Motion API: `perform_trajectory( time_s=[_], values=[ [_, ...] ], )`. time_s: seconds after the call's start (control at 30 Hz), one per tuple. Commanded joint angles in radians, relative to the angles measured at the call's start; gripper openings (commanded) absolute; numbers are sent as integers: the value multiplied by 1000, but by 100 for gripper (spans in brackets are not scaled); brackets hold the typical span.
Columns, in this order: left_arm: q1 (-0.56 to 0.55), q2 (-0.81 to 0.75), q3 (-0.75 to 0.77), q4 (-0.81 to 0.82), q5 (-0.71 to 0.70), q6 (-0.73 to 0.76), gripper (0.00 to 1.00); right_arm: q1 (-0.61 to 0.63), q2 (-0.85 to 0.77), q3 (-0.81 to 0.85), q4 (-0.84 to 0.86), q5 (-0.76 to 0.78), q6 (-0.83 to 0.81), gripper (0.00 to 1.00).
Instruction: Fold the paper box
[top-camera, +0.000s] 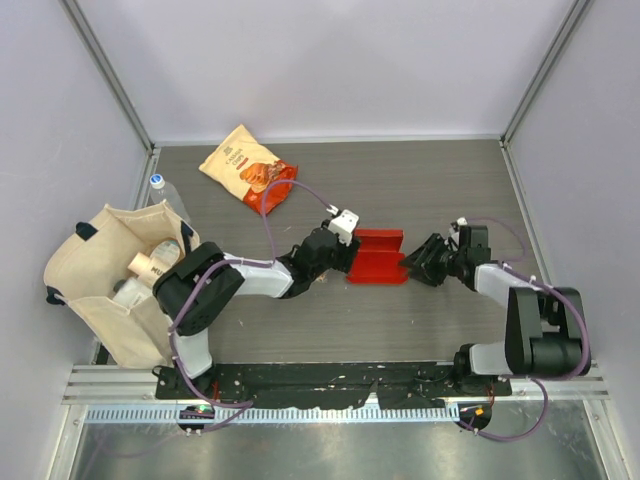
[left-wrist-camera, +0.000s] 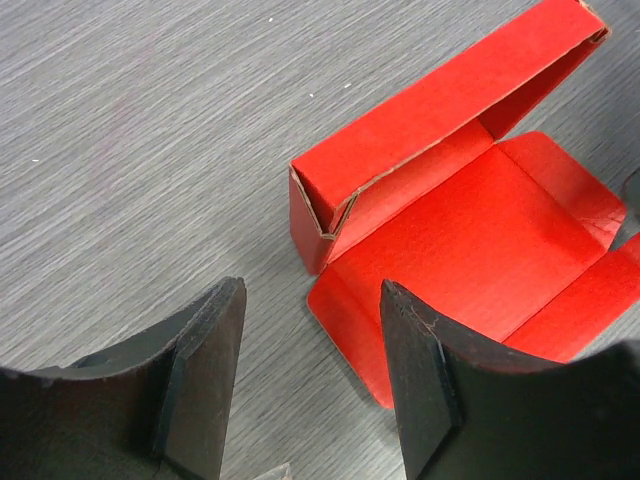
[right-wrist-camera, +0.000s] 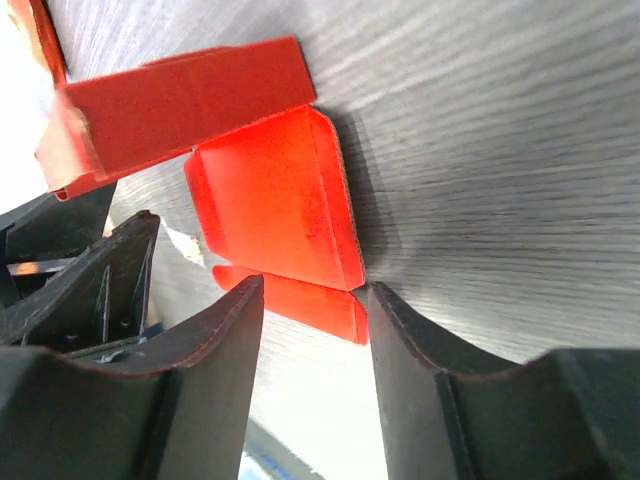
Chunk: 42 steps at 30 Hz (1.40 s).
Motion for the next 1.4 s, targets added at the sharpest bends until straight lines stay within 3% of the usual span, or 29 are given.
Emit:
perform_trajectory(
  time_s=[0.0,0.1,0.3,0.53,0.73,0.93,1.03,1.2,1.37],
  values=[
    [0,20,33,105,-6,61,58,11,-164,122,-194,203,-205,54],
    [0,43,41,115,-11,87,54,76,-206,180,-239,321,-274,54],
    [0,64,44,144,-15,97,52,345,-226,126,20,686,-358,52],
    [0,74,48,155,-20,83,51,498,-247,6,230,977,-403,51],
    [0,82,44,171,-20,48,48,502,-159,9,295,1067,-410,47],
    [2,94,42,198,-32,22,47,502,-70,-30,483,1052,-421,46],
    [0,102,44,214,-40,12,47,502,-33,-39,559,1039,-429,41],
    [0,119,68,219,-90,-4,47,502,1,-19,560,1039,-406,22],
    [2,151,102,214,-126,-12,47,502,20,-5,551,1038,-389,12]
  ],
)
